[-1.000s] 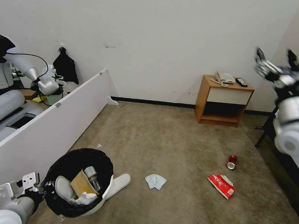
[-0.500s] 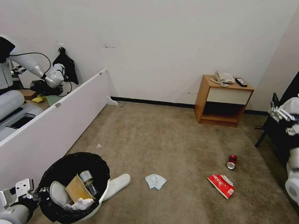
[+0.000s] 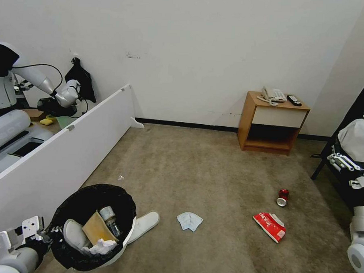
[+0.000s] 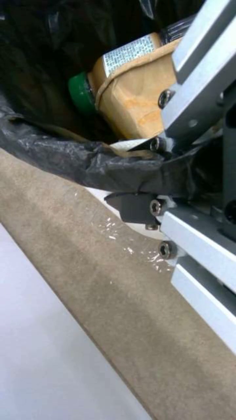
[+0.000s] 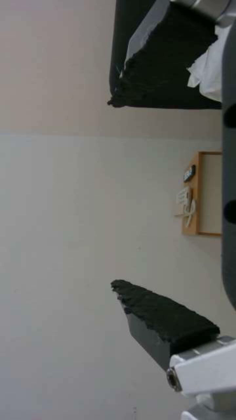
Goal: Pick up the trash bin, then pick up the garbage from the floor and place it into the trash bin.
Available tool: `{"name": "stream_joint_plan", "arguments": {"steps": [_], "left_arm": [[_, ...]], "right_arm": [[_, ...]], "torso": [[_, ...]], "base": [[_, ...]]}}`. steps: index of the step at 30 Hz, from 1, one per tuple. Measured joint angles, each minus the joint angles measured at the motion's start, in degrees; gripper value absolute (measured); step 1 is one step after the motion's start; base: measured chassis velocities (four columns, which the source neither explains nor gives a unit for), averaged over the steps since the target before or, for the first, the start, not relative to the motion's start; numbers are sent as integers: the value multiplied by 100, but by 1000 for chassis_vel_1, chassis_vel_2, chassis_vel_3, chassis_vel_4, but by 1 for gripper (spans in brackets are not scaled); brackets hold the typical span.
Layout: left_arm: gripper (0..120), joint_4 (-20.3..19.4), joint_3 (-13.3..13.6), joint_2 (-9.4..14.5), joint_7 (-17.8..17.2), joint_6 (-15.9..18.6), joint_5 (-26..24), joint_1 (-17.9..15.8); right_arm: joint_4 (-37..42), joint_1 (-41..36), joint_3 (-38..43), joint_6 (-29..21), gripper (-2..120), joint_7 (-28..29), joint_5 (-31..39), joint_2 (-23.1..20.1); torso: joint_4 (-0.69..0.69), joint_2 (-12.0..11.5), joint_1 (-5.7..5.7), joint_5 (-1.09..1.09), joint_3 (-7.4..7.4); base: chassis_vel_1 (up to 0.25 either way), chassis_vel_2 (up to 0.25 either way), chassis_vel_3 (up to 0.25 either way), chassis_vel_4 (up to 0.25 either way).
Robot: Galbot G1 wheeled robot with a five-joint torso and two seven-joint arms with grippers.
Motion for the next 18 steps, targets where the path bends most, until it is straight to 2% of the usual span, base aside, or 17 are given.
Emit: {"name": "stream_joint_plan", "arguments": {"steps": [18], "left_arm": [[2,-46,-16,-70,27,0,-48,30]], "right_arm": [[-133,90,-77,-16,100,15,48,3]], "torso": [[-1,0,0,0,0]], "base": [[0,0,0,0]]}}
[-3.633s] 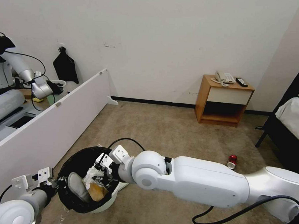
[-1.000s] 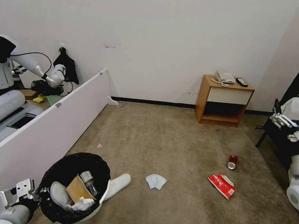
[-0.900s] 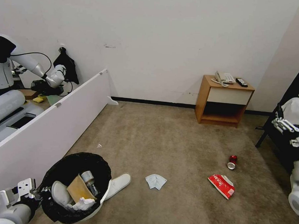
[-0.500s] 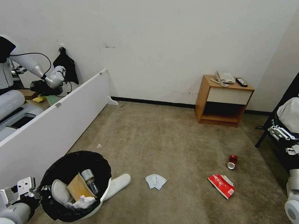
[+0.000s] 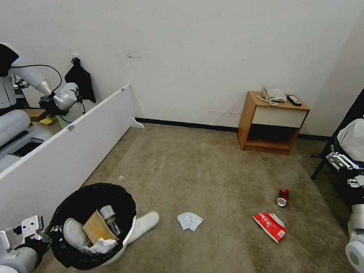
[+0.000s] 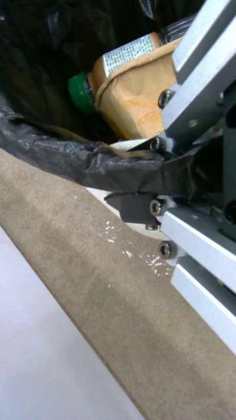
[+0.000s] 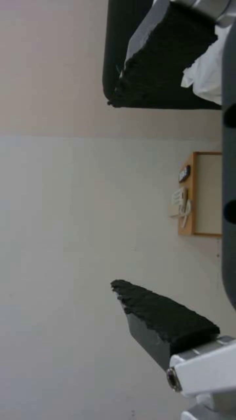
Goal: Pick up the trash bin, then pick up the garbage from the floor and place it into the trash bin.
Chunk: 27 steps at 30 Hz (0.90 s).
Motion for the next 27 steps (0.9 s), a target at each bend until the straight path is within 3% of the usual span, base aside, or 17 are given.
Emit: {"name": "stream_joint_plan", "arguments": {"steps": [27], "left_arm": [[2,-172,-95,-41,-19,0,-25,147]], "right_arm": [[-27,46,-90,-13,100,9,-2,39]], "torso": [[0,0,0,0,0]], "base": [[32,28,29,32]]}}
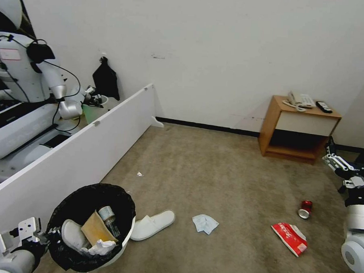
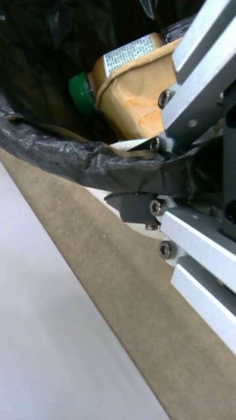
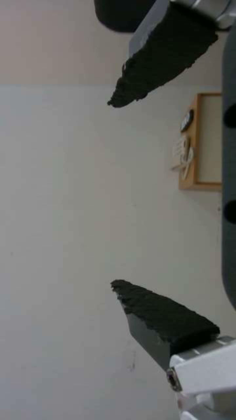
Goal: Pick up the trash bin, then pick up the garbage from the floor and place it into the trash bin.
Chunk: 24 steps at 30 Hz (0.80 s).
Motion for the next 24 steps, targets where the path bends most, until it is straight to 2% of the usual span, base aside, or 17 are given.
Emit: {"name": "stream_joint_plan", "arguments": {"steps": [12,15,24], "left_arm": [[2,-75,49,-15,-105,0,-40,45],[2,-102,59,43,-152,0,-254,54],[2,-110,-35,134,-162,0,-411,119]], "right_arm": [[22,16,-47,0,100,1,0,-23],[10,43,-71,-4,100,1,-1,-36],[-46,131,-138,-23,100,2,4,-59]], "torso": [[2,0,0,0,0],[-1,0,0,0,0],[0,0,0,-1,0]], "base": [[33,35,51,34],[0,0,0,0],[0,0,0,0]]}}
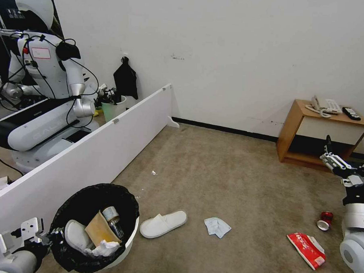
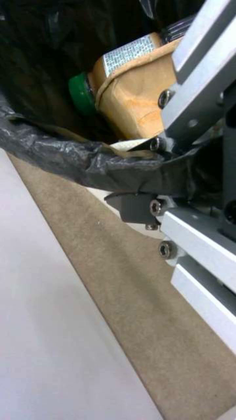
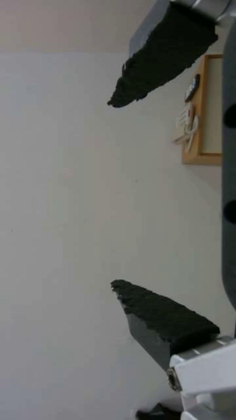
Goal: Pick up the trash bin, then pick up the garbage from the floor and place it into the trash bin.
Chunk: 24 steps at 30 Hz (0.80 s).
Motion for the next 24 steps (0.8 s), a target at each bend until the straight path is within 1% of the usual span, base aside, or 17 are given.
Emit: {"name": "stream_joint_plan", "arguments": {"steps": [10,24], "left_arm": [[2,51,-78,2,-2,0,-16,24],[2,129,-73,-1,-2,0,-9,-49]], "right_arm": [[-142,146,-143,-4,100,1,-12,57],[-296,195,-184,42,100,-47,-77,75]], "torso": [[0,0,0,1,0],[1,0,0,0,0]], "base": [[0,0,0,0],[0,0,0,0]]}}
